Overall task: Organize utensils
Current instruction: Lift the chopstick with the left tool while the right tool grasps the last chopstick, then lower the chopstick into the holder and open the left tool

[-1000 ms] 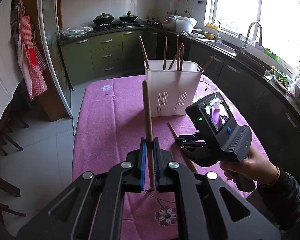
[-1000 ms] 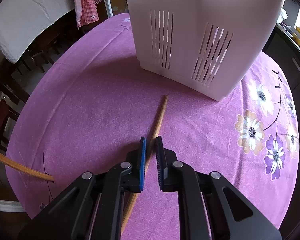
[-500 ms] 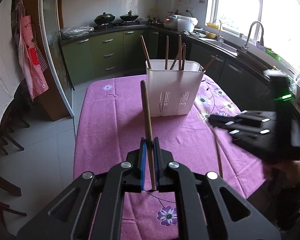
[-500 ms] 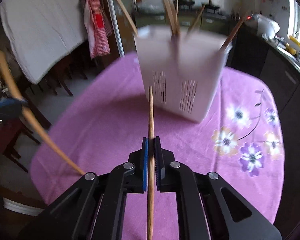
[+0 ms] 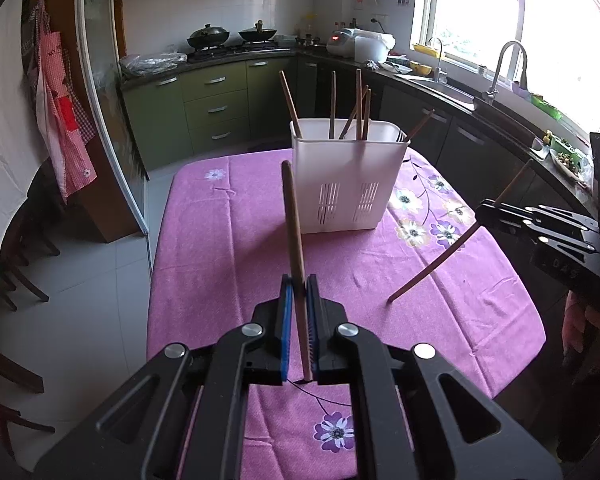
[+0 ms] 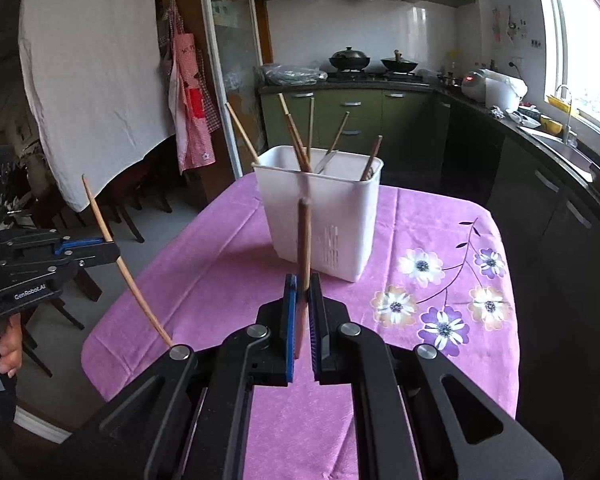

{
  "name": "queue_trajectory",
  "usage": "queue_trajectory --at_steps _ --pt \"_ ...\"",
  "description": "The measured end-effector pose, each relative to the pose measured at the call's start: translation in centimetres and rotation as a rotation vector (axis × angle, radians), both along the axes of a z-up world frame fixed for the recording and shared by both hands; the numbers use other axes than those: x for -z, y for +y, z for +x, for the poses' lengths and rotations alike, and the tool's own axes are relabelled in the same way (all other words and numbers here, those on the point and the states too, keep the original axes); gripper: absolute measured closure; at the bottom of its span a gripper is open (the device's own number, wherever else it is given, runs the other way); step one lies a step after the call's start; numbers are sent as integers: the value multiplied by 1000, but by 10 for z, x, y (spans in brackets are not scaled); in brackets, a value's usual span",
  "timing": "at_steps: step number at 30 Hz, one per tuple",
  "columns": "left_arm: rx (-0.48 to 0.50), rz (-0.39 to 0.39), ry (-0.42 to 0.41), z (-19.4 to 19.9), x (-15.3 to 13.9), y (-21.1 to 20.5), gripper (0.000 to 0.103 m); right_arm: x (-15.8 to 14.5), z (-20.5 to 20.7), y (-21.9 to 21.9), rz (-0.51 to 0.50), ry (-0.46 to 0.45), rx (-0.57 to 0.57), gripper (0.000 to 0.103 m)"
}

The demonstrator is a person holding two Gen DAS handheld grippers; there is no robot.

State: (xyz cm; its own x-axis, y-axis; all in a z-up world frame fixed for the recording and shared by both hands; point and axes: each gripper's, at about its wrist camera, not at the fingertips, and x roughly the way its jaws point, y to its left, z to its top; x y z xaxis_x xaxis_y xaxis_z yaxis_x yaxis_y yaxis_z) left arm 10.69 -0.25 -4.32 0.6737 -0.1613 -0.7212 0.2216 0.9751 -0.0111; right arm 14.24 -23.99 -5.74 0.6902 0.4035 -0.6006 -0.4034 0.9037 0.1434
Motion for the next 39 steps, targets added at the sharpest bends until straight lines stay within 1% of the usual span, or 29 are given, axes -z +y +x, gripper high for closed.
queue_trajectory --at_steps 5,7,10,13,17,20,23,26,29,32,35,39 --pt "1 1 -12 1 -8 -4 96 1 0 0 3 0 -8 96" --pt "9 -6 -17 3 -14 -5 96 2 2 -1 9 1 -10 96" --pt "24 -22 -32 7 -32 -8 96 3 2 -4 22 5 -11 96" --pt "44 -23 -73 15 -59 -15 96 4 3 -8 32 10 -15 96" --pt "58 -24 -170 33 -107 -27 96 5 3 -12 43 13 -20 96" --pt "52 -41 -228 50 -135 -33 96 6 2 -13 51 14 -23 96" --pt "53 -58 -273 72 -156 -40 96 7 2 -18 65 16 -23 96" --pt "39 -61 -305 95 -168 -47 96 8 1 -21 77 18 -25 96" --pt "25 -55 -312 118 -169 -54 96 8 -1 -21 78 15 -28 96" --pt "15 -52 -293 142 -159 -60 96 8 -3 -21 78 13 -37 96" --pt "11 -55 -249 165 -138 -65 96 8 -4 -20 79 14 -45 96" --pt "8 -54 -176 182 -106 -66 96 8 -5 -20 78 16 -49 96"
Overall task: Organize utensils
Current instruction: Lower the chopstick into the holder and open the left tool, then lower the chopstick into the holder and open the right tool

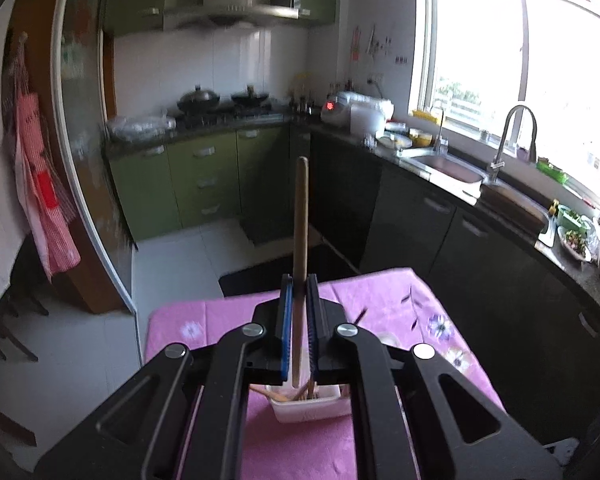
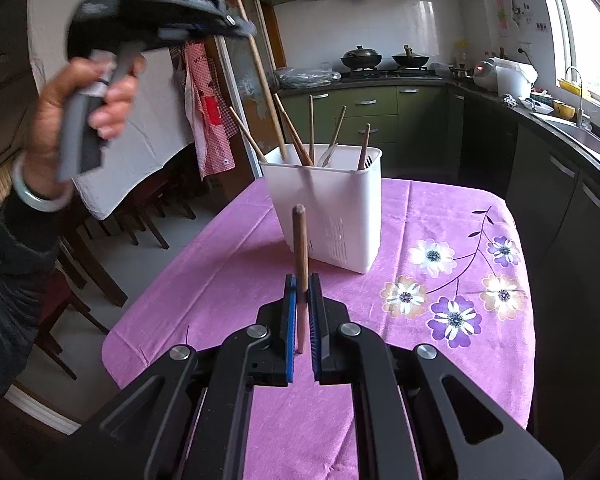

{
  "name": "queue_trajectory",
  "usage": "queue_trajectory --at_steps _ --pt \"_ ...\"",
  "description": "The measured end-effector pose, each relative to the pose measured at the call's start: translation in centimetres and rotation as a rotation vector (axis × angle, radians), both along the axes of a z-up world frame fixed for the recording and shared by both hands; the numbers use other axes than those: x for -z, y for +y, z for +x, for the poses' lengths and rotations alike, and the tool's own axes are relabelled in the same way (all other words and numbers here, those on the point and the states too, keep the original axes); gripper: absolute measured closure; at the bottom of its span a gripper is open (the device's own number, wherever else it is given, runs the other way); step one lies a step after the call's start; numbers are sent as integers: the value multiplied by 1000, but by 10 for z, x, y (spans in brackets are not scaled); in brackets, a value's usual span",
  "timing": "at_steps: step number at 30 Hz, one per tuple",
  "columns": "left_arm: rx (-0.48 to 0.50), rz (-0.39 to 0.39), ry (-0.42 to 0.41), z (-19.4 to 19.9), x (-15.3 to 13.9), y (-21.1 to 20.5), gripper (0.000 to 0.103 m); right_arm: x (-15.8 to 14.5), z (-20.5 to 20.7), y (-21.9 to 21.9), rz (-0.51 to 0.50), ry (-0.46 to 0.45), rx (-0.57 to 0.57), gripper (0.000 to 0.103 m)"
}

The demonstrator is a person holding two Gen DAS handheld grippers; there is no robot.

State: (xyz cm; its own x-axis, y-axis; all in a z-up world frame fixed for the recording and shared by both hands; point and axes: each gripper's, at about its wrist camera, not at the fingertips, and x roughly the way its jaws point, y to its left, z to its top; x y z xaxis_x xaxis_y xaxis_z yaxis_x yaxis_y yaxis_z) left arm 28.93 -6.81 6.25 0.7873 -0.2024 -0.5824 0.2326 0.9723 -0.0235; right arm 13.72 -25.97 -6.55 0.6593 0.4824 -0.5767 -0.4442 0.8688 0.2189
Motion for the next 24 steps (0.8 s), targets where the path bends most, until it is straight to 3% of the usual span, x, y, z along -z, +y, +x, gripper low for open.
queue_trajectory --at_steps 4,8,14,18,24 --pt "11 18 64 3 32 0 96 -6 -1 -1 -3 -6 0 96" --pt "21 23 84 -10 49 3 87 -18 -1 2 -5 -21 -15 96" --pt "-7 -45 -31 -69 38 33 63 -54 8 7 13 -54 -45 96" --pt "-32 -46 -107 -112 35 50 50 -96 20 8 37 -116 -45 96" --pt "-55 -40 -122 -158 47 75 47 -161 53 8 72 -244 36 96"
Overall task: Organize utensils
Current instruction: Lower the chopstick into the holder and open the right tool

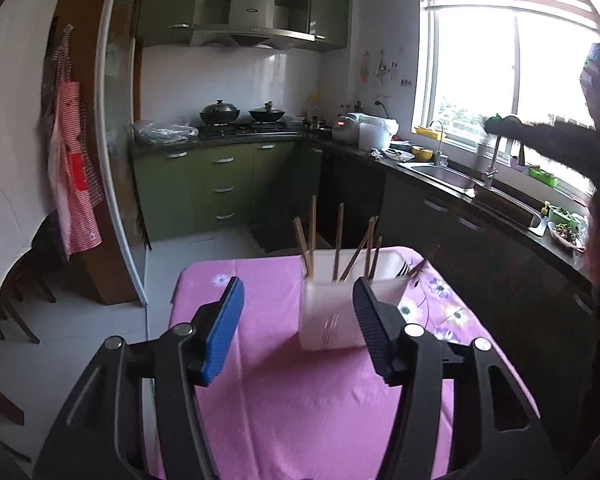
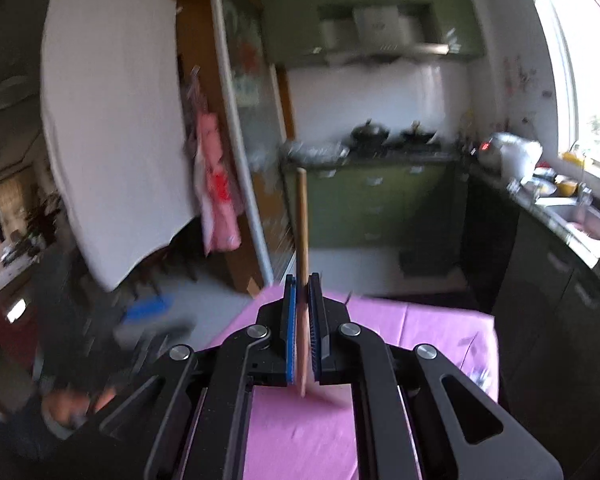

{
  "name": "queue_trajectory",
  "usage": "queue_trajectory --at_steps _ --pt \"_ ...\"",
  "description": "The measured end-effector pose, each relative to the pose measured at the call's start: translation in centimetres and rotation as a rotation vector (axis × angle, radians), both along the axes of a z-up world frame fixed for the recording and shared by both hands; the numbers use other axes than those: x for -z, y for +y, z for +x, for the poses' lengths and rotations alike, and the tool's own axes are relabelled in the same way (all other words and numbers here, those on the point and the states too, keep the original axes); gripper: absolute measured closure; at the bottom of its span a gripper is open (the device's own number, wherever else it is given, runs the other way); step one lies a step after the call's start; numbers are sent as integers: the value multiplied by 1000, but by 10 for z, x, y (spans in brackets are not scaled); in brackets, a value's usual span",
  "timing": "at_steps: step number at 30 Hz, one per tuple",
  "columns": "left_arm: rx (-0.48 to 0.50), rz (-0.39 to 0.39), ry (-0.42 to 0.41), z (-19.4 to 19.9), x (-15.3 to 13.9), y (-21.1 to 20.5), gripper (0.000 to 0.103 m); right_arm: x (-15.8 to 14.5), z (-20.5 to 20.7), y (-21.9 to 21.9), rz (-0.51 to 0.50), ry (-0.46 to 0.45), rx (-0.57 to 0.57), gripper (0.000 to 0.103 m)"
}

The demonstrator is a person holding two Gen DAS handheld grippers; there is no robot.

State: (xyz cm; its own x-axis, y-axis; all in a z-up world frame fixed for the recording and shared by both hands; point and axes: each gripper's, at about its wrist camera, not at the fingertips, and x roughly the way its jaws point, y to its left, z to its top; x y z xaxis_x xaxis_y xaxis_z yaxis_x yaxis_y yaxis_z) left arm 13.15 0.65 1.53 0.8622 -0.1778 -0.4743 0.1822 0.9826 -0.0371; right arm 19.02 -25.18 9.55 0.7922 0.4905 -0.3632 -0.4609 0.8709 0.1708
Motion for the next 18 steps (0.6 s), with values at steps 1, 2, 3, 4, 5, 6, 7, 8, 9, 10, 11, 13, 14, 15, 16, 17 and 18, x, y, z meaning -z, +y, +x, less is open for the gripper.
queue_trajectory --at_steps 1,2,3,4,5,6,7,8,9,10,11,13,14,15,16,17,18 --pt "-8 2 -2 -5 3 4 46 -6 8 1 -3 -10 19 96" --pt "-17 1 -5 -10 5 7 43 -9 15 2 -5 -14 35 96" --pt "-24 0 -7 -14 7 11 41 -11 23 4 -13 -17 59 96" --pt "-36 -6 -8 -20 11 16 40 -11 33 7 -30 -14 81 96" --pt "-42 -17 -6 -24 14 18 38 -8 43 10 -37 -2 91 96" --pt "-47 -37 -2 -29 19 22 34 -5 52 13 -45 15 97 96" --pt "-53 -56 3 -32 23 24 32 1 61 16 -54 35 101 96" --pt "-59 -70 7 -35 27 27 30 6 68 16 -59 49 104 96" --pt "-63 -78 9 -37 30 28 29 14 75 19 -68 66 106 96" --pt "-69 -84 13 -40 35 29 28 23 82 23 -77 87 107 96" --pt "-74 -83 13 -42 38 28 25 32 90 27 -84 103 106 96" --pt "-94 -72 5 -45 44 28 23 46 103 34 -97 130 98 96" --pt "-100 -66 -1 -46 45 27 23 56 109 39 -104 147 94 96" --pt "-105 -56 -6 -47 45 27 22 62 113 42 -110 159 91 96" --pt "-109 -40 -11 -48 46 26 21 68 115 45 -115 168 88 96" --pt "-109 -31 -13 -48 47 25 21 75 118 48 -122 180 86 96" --pt "-108 -29 -14 -48 47 25 20 81 120 50 -126 190 85 96"
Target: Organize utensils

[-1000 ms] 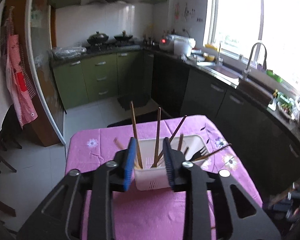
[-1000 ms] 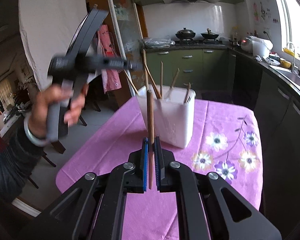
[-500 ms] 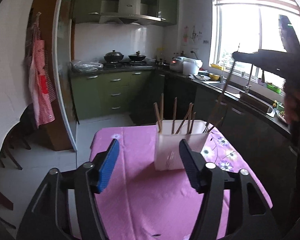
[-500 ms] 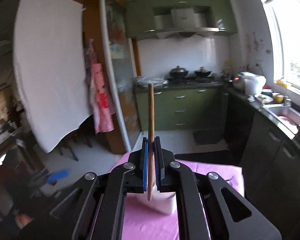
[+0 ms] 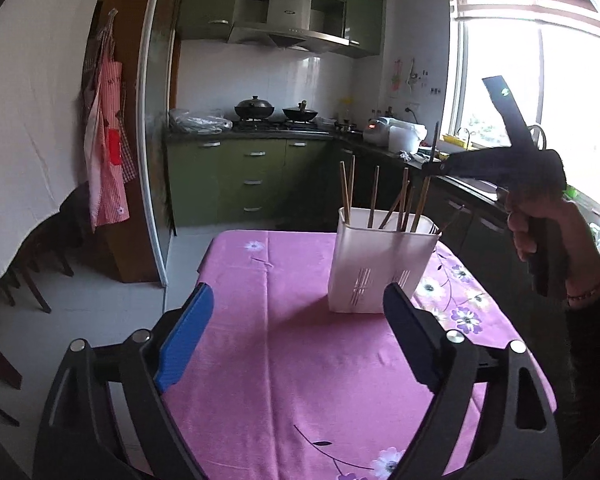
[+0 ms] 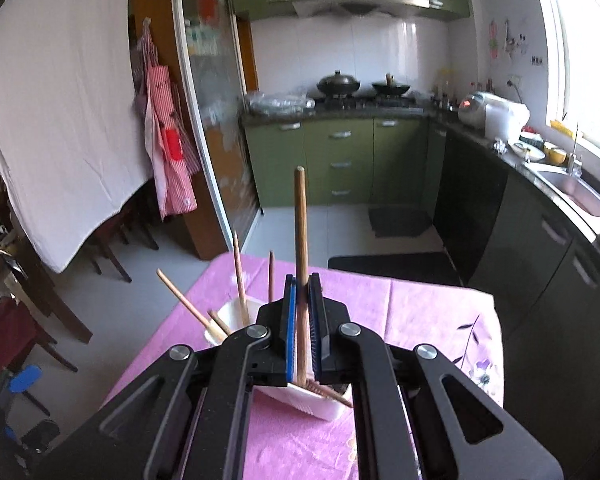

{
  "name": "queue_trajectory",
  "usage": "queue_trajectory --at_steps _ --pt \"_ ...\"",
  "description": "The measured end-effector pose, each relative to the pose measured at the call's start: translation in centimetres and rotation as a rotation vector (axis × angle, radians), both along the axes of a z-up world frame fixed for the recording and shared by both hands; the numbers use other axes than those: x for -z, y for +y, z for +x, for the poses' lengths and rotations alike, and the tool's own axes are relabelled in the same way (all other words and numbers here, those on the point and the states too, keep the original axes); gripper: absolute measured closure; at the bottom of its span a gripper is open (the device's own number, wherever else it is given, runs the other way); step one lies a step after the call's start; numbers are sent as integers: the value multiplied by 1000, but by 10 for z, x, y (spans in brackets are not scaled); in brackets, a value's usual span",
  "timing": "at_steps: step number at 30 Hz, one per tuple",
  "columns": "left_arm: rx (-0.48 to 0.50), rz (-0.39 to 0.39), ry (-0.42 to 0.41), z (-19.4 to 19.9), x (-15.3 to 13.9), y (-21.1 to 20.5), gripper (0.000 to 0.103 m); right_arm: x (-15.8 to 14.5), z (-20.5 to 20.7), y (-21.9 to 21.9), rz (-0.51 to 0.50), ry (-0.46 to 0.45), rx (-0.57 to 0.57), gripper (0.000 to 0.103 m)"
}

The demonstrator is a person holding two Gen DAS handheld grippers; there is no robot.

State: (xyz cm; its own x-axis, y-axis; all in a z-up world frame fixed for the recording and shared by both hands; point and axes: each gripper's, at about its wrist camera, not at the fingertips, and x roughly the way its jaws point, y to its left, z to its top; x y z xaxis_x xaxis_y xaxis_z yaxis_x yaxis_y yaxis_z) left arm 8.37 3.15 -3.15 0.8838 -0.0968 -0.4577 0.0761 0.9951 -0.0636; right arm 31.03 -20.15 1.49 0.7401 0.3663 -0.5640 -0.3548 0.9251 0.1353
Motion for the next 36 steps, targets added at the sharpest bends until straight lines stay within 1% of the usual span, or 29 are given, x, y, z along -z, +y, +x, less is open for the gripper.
queue_trajectory --at_steps 2,3,4,5,6,8,10,11,12,13,14,15,16,17,18,20,22,24,27,31,36 --pt "5 0 -3 0 -1 0 18 11 3 3 -2 22 -5 96" --pt "4 0 -7 -1 -1 0 16 15 4 5 -6 30 -6 94" --pt "3 -1 -10 -2 -2 -2 16 20 5 6 -13 39 -8 91" --pt "4 -3 -15 -3 -3 -3 15 24 3 7 -17 43 -10 85" --pt "7 -4 -16 -3 -4 -4 14 27 1 7 -18 45 -12 83" --pt "10 1 -21 -5 -5 -6 12 25 -2 6 -14 35 -14 83" --pt "13 14 -31 -7 -6 -10 10 19 -15 3 -2 9 -22 81" --pt "15 17 -36 -9 -7 -12 8 11 -28 1 14 -21 -31 74" --pt "19 20 -42 -11 -7 -14 7 5 -40 -1 26 -50 -34 64" --pt "25 22 -45 -13 -7 -16 7 -3 -57 -5 39 -89 -30 58" --pt "31 23 -44 -15 -7 -18 7 -6 -71 -8 45 -117 -26 48" --pt "36 23 -43 -16 -7 -20 7 -8 -92 -13 53 -153 -20 39" --pt "42 22 -43 -19 -6 -22 7 -8 -108 -20 63 -180 -14 33" --pt "44 20 -45 -21 -5 -23 7 -6 -126 -26 72 -204 -6 22" --pt "43 15 -50 -24 -4 -24 7 -3 -140 -30 76 -219 3 15" --pt "41 5 -55 -31 -1 -27 7 12 -172 -42 85 -245 42 8" --pt "44 -7 -50 -37 0 -28 7 31 -201 -52 91 -254 75 5" --pt "47 -17 -44 -41 0 -29 7 49 -227 -60 81 -259 113 5" --pt "46 -5 -49 -54 0 -34 7 65 -256 -67 71 -270 144 5" --pt "24 17 -60 -71 -2 -37 7 67 -290 -73 74 -315 157 5" --pt "4 -5 -69 -89 -8 -29 7 61 -317 -74 56 -355 151 5"
